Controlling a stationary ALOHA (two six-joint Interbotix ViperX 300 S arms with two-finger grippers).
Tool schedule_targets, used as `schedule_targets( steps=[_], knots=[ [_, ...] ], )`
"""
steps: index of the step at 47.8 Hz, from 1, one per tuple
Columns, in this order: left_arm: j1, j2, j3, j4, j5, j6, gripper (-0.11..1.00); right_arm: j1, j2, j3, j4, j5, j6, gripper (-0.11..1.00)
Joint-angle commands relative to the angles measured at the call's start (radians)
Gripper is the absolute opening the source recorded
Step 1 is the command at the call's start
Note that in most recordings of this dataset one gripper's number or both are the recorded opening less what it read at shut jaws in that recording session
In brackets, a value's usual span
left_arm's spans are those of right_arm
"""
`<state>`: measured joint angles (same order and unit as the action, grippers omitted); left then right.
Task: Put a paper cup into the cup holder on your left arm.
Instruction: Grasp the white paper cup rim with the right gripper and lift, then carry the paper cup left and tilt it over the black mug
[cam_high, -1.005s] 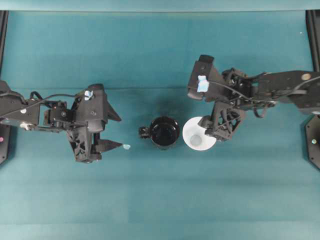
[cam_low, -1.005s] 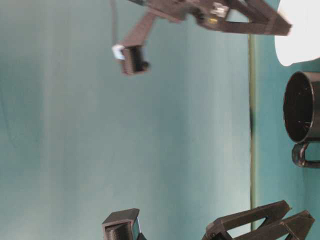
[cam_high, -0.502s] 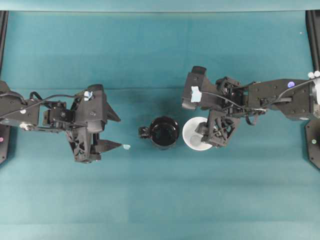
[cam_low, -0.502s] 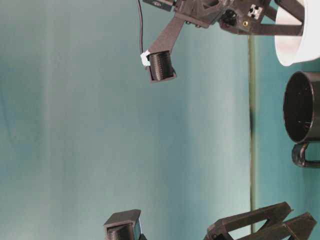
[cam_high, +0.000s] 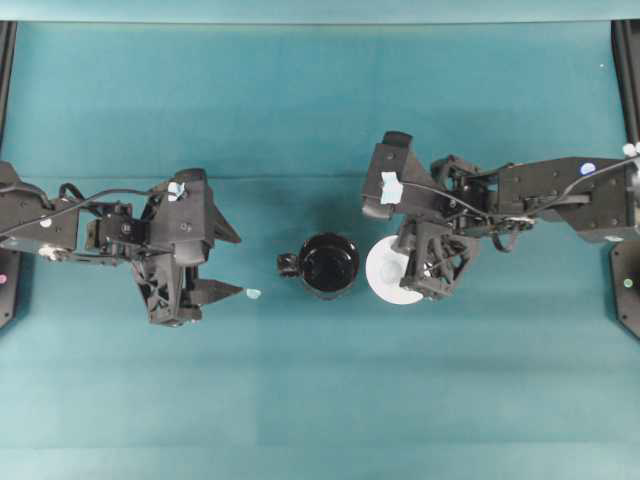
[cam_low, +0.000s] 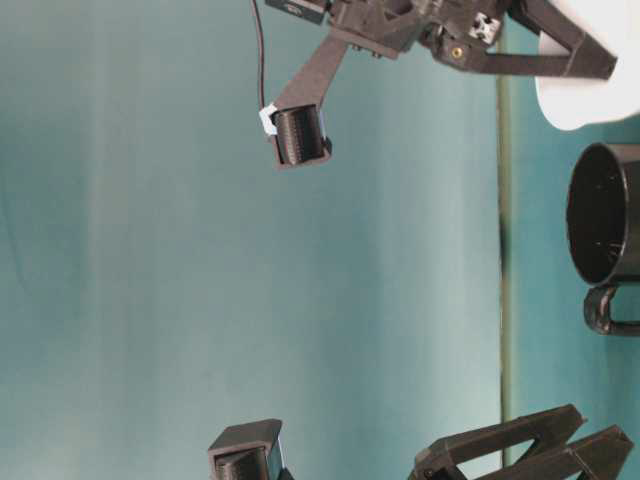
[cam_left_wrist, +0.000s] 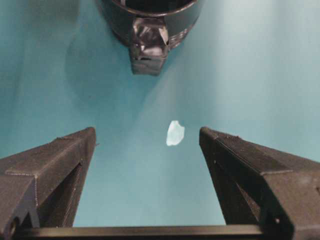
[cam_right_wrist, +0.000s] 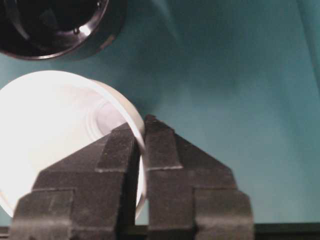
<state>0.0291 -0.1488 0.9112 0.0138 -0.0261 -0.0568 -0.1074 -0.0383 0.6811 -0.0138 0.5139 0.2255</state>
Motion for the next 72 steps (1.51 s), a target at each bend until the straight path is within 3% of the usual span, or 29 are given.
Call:
schedule_targets(
  steps=[1, 11, 24, 51, 72],
  knots=[
    [-0.002, -0.008, -0.006, 0.002, -0.005, 0.0, 0.92, 0.002, -0.04, -0.017, 0.018, 0.025, 0.008, -0.04],
    [0.0, -0.005, -0.009, 0.003, -0.006, 0.0, 0.92, -0.021, -0.118, -0.023, 0.054, 0.143, 0.009, -0.04],
    [0.0, -0.003, -0.012, 0.003, -0.008, -0.002, 0.92, -0.06, -0.179, -0.1, 0.146, 0.21, 0.012, -0.04],
    [0.0, -0.002, -0.018, 0.002, -0.008, -0.003, 0.92, -0.055, -0.005, -0.353, 0.152, 0.245, 0.011, -0.04],
    [0.0, 0.0, -0.02, 0.002, -0.009, -0.003, 0.92, -0.054, 0.112, -0.376, 0.152, 0.242, 0.005, -0.04]
  ],
)
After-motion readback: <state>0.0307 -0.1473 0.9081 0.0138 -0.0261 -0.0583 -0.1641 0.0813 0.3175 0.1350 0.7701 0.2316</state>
